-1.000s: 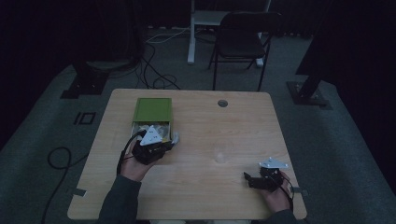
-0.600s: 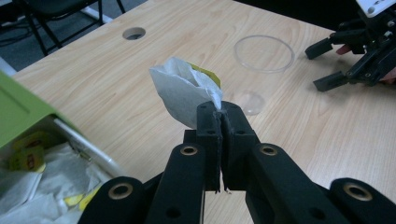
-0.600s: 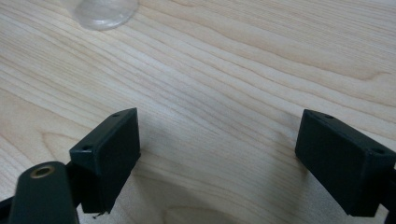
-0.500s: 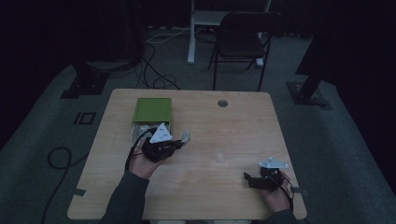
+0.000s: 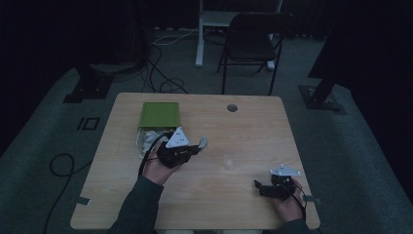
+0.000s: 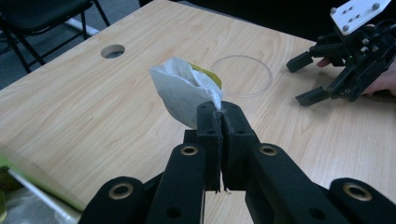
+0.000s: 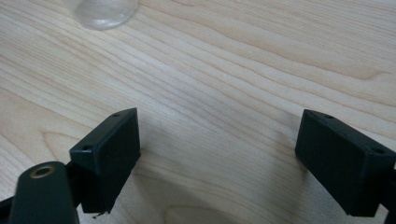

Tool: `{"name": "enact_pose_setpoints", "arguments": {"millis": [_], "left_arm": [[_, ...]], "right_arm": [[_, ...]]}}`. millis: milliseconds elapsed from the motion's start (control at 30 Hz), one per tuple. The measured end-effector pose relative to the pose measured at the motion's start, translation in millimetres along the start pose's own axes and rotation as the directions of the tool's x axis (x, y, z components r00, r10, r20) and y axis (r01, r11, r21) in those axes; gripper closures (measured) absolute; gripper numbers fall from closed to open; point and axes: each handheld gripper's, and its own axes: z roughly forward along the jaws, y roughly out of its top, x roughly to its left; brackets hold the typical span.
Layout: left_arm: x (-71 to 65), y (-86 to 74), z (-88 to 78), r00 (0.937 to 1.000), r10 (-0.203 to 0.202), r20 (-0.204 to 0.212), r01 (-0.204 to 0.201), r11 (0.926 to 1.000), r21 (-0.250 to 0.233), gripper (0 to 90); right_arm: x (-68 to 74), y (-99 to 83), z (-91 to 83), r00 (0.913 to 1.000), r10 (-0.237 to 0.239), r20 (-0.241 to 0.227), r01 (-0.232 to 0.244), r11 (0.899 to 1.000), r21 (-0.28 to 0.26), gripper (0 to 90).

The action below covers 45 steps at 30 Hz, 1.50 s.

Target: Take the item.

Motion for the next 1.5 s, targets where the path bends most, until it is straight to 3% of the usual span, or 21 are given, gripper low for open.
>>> {"name": "enact_pose_setpoints", "arguments": {"millis": [1500], "left_arm": [[-11.6, 31.4, 36.8, 0.9966, 0.045, 0.070, -0.043, 0.9988, -0.020, 88.5]], "right_arm": [[0.2, -0.8, -0.6, 1.0000, -0.002, -0.001, 0.002, 1.000, -0.001, 13.7]]}}
